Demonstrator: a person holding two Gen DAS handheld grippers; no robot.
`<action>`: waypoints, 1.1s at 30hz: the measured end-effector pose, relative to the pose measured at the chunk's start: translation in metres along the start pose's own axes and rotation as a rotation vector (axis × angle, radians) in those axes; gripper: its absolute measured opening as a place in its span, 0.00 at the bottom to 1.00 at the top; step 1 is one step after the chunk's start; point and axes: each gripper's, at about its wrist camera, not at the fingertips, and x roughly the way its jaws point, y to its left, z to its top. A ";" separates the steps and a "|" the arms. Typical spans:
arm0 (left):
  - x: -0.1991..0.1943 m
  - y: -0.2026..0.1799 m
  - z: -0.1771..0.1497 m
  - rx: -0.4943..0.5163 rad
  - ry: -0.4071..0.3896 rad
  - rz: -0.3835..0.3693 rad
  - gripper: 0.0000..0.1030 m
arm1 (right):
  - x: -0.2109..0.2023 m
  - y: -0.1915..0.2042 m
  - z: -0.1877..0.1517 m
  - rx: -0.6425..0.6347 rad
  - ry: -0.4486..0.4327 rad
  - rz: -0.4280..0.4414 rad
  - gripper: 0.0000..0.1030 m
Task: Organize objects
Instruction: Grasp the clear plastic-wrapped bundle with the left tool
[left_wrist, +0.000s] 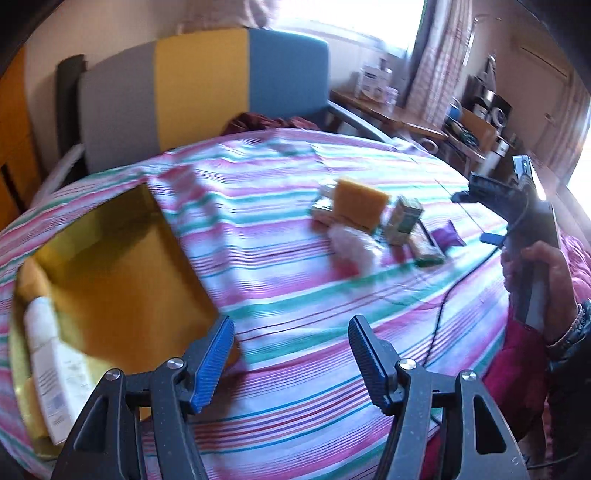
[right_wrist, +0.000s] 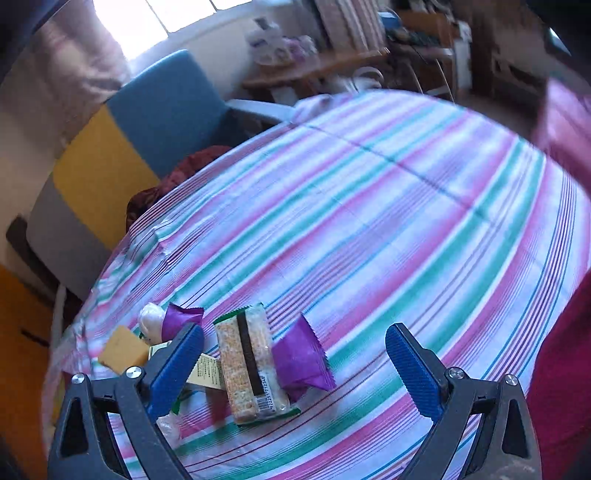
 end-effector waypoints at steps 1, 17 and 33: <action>0.006 -0.006 0.002 0.011 0.013 -0.015 0.64 | 0.000 -0.004 0.001 0.022 0.003 0.010 0.97; 0.086 -0.036 0.039 -0.083 0.106 -0.203 0.63 | 0.000 -0.009 -0.003 0.055 0.020 0.055 0.98; 0.150 -0.040 0.077 -0.172 0.130 -0.161 0.63 | 0.003 0.003 -0.004 0.003 0.032 0.113 0.99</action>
